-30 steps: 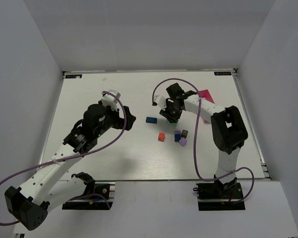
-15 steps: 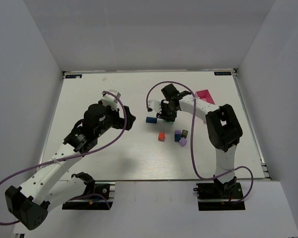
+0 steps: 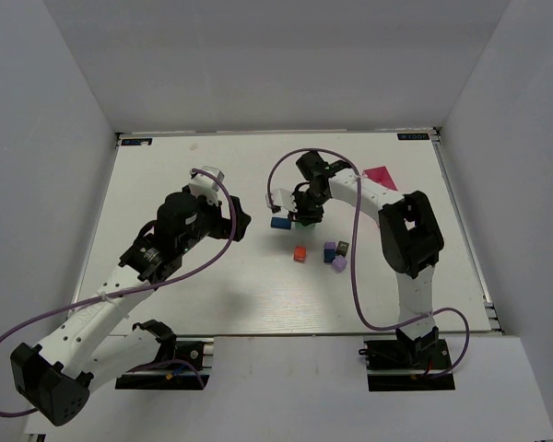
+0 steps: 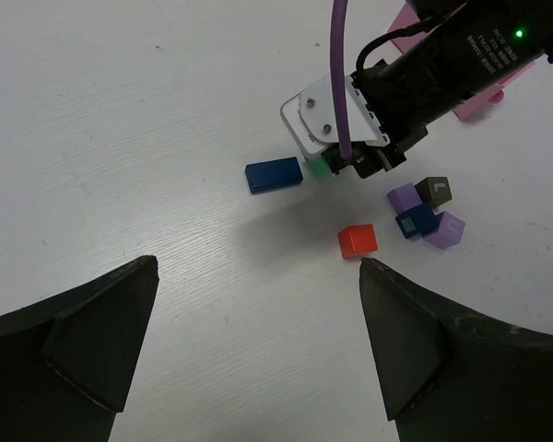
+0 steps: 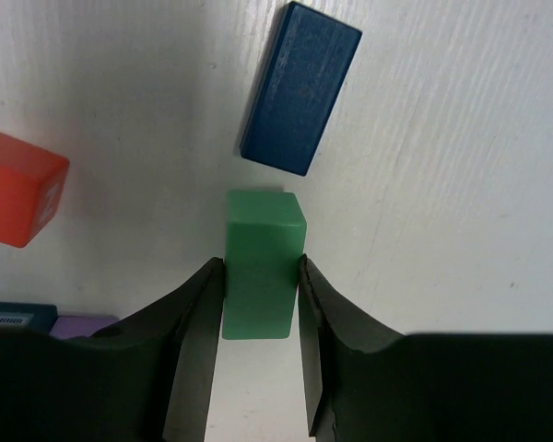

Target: Build the wood block tower

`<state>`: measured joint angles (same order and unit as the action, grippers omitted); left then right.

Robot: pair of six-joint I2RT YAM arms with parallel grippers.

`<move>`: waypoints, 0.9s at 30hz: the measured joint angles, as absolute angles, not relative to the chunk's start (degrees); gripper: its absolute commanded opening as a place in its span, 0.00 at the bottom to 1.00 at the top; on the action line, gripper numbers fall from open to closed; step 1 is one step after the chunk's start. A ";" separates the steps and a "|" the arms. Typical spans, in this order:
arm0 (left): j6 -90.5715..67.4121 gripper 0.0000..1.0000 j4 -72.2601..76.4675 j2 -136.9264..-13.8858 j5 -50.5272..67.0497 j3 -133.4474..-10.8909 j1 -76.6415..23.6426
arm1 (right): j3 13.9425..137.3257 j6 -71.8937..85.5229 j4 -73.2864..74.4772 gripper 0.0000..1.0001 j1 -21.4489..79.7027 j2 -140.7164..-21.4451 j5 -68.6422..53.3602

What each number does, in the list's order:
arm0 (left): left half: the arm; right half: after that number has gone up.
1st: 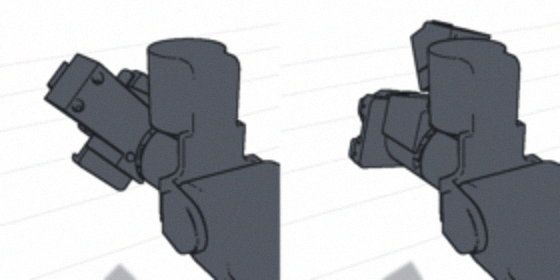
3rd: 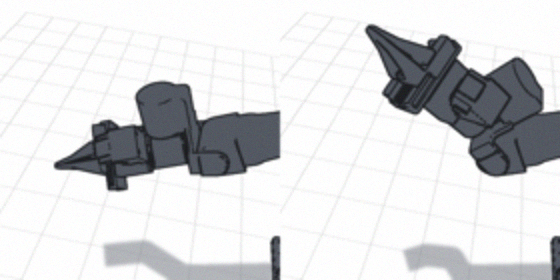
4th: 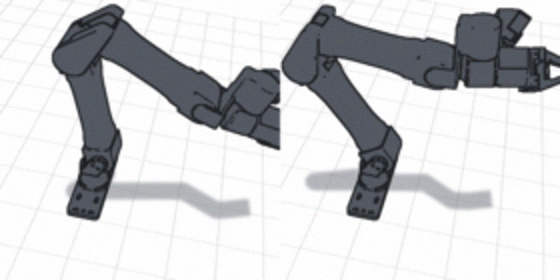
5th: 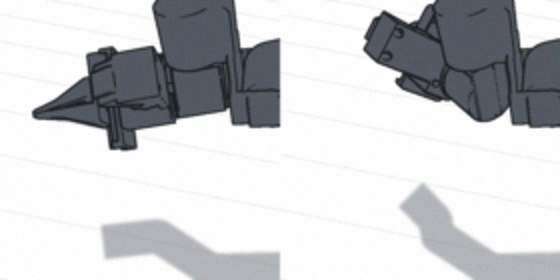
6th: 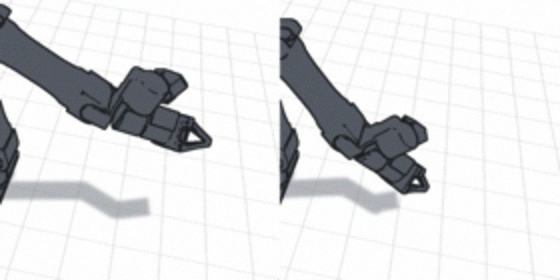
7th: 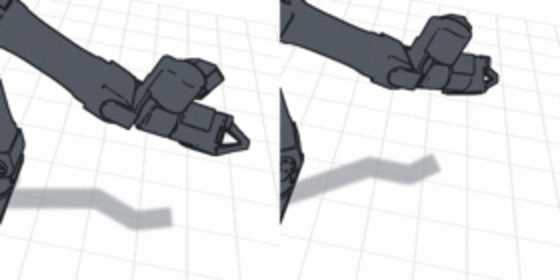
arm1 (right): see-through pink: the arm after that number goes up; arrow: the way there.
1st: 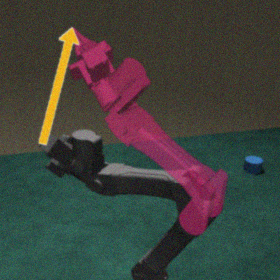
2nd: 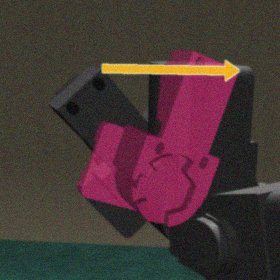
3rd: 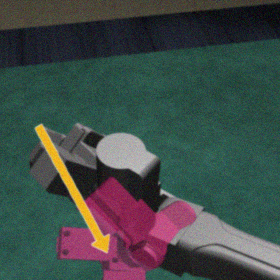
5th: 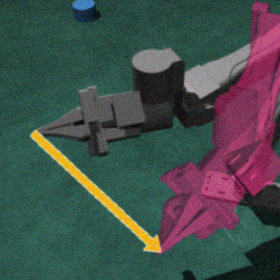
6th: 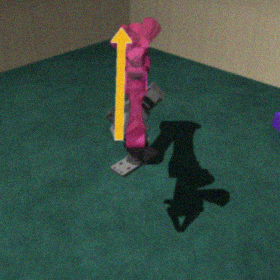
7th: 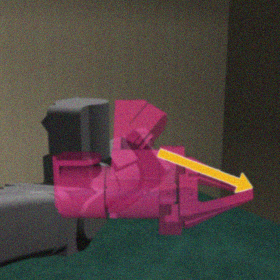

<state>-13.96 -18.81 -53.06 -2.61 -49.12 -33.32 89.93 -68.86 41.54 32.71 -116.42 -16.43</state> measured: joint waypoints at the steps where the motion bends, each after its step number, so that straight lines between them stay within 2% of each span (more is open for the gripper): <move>1: -13.93 1.00 -18.83 -53.12 -2.61 -49.12 -33.32 | 90.80 -69.52 42.06 0.35 32.71 -116.86 -16.73; 19: -13.76 1.00 -18.83 -53.17 -2.63 -49.12 -33.32 | 94.85 -71.02 43.70 0.36 32.62 -121.03 -16.32; 27: -13.76 1.00 -18.83 -53.17 -2.63 -49.12 -33.32 | 94.87 -70.61 43.55 0.41 32.62 -121.03 -15.92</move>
